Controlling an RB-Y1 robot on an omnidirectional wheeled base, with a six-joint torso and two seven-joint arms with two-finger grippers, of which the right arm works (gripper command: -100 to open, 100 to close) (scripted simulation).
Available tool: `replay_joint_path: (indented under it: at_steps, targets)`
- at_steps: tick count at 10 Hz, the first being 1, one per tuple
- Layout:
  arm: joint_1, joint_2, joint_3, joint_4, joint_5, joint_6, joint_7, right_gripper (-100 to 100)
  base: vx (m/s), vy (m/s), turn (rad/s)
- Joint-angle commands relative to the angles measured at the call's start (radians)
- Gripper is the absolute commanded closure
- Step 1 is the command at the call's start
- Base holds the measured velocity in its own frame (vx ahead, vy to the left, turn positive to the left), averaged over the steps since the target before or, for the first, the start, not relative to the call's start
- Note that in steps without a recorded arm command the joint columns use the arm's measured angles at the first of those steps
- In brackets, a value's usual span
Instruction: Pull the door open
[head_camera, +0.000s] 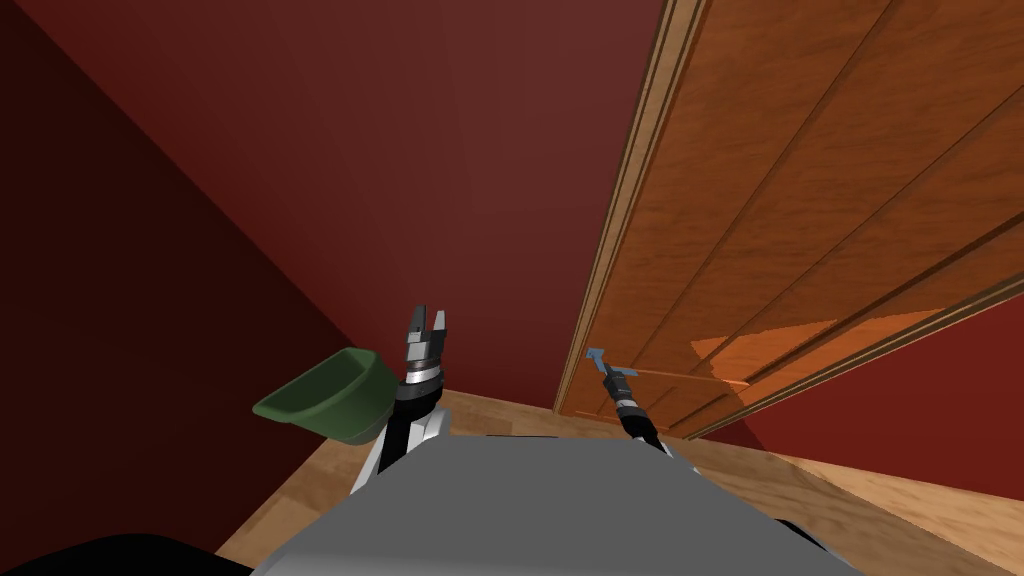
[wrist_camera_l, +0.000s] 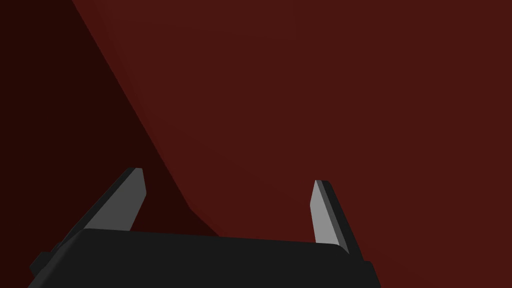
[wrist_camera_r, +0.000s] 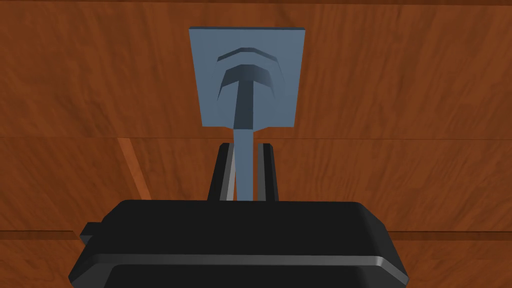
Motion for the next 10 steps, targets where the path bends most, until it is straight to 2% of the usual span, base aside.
replay_joint_path:
  at_steps: [1,6,10]
  targets:
    - [-0.010,0.001,0.009,0.009,0.005,-0.001,-0.003,100,-0.112,-0.030,0.061]
    - [-0.051,0.003,0.046,0.043,0.023,-0.008,-0.016,100,-0.197,-0.051,0.081]
    - [-0.092,0.005,0.084,0.077,0.042,-0.014,-0.029,100,-0.220,-0.118,0.105]
